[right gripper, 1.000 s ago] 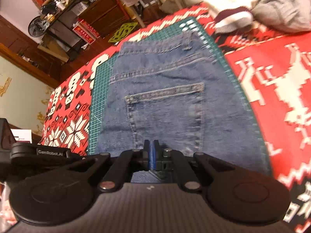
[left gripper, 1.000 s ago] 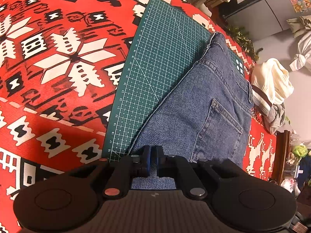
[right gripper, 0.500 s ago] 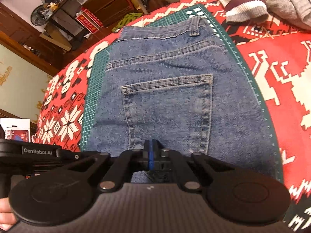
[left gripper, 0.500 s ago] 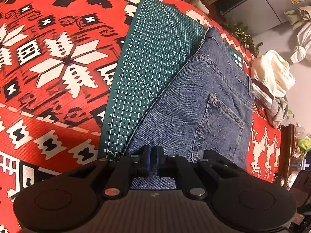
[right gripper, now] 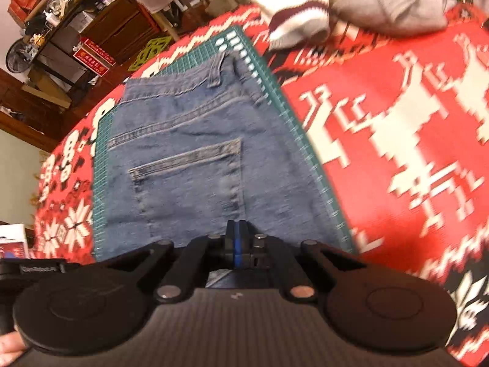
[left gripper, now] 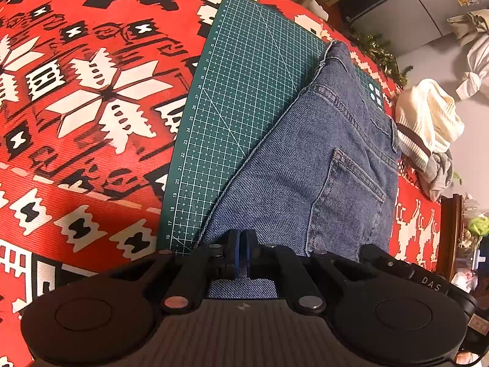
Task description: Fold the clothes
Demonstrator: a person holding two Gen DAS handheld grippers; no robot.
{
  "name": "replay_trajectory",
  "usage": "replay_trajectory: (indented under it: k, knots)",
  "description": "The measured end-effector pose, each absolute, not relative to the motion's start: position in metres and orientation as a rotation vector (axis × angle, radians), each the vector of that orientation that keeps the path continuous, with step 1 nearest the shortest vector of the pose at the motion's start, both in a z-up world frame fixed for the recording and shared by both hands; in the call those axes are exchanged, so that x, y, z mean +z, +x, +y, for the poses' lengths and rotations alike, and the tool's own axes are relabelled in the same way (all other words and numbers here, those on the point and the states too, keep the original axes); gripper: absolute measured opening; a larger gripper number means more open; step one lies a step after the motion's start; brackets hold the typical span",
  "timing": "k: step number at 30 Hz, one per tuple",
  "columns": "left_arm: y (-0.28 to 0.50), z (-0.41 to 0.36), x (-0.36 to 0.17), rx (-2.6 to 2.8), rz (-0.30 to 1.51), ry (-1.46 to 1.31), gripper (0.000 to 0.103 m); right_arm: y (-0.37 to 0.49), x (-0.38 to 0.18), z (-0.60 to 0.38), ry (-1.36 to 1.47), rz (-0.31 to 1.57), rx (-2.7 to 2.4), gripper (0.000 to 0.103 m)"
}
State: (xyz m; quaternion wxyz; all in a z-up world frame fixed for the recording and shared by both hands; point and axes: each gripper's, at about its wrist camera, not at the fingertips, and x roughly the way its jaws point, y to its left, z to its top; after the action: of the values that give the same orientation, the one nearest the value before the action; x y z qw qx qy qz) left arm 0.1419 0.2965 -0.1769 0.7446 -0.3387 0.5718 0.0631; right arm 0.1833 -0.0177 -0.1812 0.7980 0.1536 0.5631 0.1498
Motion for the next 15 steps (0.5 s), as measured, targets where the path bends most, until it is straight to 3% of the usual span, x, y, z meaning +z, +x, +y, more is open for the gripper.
replay_trajectory:
  k: [15]
  knots:
    - [0.142,0.298,-0.178,0.134,1.258,-0.751,0.004,0.192,-0.176,-0.059,0.383,1.209,0.194,0.000]
